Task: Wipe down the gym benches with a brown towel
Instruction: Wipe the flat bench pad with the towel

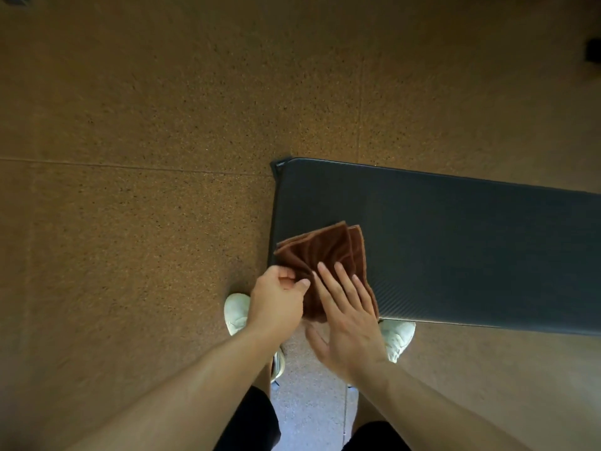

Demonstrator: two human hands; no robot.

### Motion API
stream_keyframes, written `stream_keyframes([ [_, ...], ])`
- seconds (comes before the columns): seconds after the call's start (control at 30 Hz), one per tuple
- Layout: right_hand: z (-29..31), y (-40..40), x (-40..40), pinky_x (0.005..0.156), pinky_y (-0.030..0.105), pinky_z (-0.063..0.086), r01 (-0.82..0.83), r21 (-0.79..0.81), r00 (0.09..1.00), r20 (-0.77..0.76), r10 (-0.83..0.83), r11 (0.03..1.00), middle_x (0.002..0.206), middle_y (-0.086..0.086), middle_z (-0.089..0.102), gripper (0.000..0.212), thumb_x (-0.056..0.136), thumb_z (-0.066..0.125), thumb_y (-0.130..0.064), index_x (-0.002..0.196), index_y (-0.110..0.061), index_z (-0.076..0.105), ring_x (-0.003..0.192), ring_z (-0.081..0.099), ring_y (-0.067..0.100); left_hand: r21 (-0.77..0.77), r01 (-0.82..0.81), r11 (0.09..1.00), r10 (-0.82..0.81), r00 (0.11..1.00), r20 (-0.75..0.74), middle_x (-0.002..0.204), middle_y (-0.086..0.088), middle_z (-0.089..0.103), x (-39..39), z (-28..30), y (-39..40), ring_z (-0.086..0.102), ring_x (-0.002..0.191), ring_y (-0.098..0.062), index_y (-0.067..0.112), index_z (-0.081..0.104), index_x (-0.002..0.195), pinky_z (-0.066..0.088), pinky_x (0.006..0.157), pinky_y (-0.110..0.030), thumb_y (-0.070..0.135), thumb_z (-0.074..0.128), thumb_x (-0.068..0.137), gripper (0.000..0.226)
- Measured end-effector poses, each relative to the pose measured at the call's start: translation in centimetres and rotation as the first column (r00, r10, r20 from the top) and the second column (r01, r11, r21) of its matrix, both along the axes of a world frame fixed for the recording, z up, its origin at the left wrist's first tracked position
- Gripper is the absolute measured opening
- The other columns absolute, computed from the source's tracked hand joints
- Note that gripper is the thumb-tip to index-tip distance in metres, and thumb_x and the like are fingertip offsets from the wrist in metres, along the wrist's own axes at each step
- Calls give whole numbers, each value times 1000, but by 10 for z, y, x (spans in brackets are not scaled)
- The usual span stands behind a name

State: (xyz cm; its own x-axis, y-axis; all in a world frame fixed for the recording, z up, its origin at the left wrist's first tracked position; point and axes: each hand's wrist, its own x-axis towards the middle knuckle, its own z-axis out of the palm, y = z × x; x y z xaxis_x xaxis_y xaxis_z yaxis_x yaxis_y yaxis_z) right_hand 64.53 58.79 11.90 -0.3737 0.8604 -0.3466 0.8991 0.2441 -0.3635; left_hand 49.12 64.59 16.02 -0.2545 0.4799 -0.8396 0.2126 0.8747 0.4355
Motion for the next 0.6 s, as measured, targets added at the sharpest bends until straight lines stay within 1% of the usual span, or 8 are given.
stream_keyframes([
  [0.07,2,-3,11,131,41,-1,-108,-35,993,50,110,993,175,-9,2,100,92,58,-69,167,-26,9,162,-3,16,16,-39,999,39,999,-7,95,9,67,4,7,-12,64,92,-7,26,60,100,47,73,-18,26,64,99,5],
  [0.13,2,2,20,128,43,13,-171,-22,983,57,172,985,174,-7,19,100,87,76,-51,166,-27,20,162,13,19,35,-36,999,37,999,-8,98,2,66,6,15,-23,63,91,-11,23,57,101,49,74,-24,31,58,102,8],
  [0.2,7,12,25,119,41,30,-152,47,988,-18,153,987,157,-8,51,73,87,80,-30,153,-27,49,150,42,19,28,-28,999,28,1000,1,96,-3,66,7,22,-28,65,91,-21,24,52,98,56,80,-37,34,54,103,11],
  [0.27,19,26,24,116,41,36,-145,77,983,-99,153,986,131,-11,71,43,89,74,-27,132,-27,66,131,59,14,45,-46,998,47,999,-14,91,-6,67,6,32,-23,67,85,-23,24,50,97,58,74,-37,34,55,102,12],
  [0.33,41,45,17,116,37,39,-109,-1,976,-191,107,994,113,-11,74,28,93,63,-31,120,-25,70,115,65,10,116,-89,989,92,996,-21,85,-4,71,5,44,-7,68,81,-18,26,50,100,56,69,-34,35,60,100,13],
  [0.43,75,80,11,95,27,50,38,-198,958,-271,-92,979,116,-11,71,27,99,61,-19,125,-26,66,108,65,11,241,-71,968,66,997,28,80,1,76,4,65,26,72,79,-9,29,54,113,61,78,-34,34,67,96,22],
  [0.53,102,115,12,89,38,57,175,-58,913,-364,-184,983,121,-13,69,37,97,55,-15,131,-29,64,107,64,8,408,-86,909,15,985,173,93,-7,76,5,92,61,75,87,-18,23,57,122,62,84,-41,20,74,91,35],
  [0.6,112,132,13,98,39,56,252,120,882,-437,-177,960,131,-8,70,44,95,48,-19,134,-23,66,120,64,13,512,-98,853,-31,971,238,100,-8,77,5,106,80,76,92,-19,18,55,126,63,84,-39,11,72,91,40],
])
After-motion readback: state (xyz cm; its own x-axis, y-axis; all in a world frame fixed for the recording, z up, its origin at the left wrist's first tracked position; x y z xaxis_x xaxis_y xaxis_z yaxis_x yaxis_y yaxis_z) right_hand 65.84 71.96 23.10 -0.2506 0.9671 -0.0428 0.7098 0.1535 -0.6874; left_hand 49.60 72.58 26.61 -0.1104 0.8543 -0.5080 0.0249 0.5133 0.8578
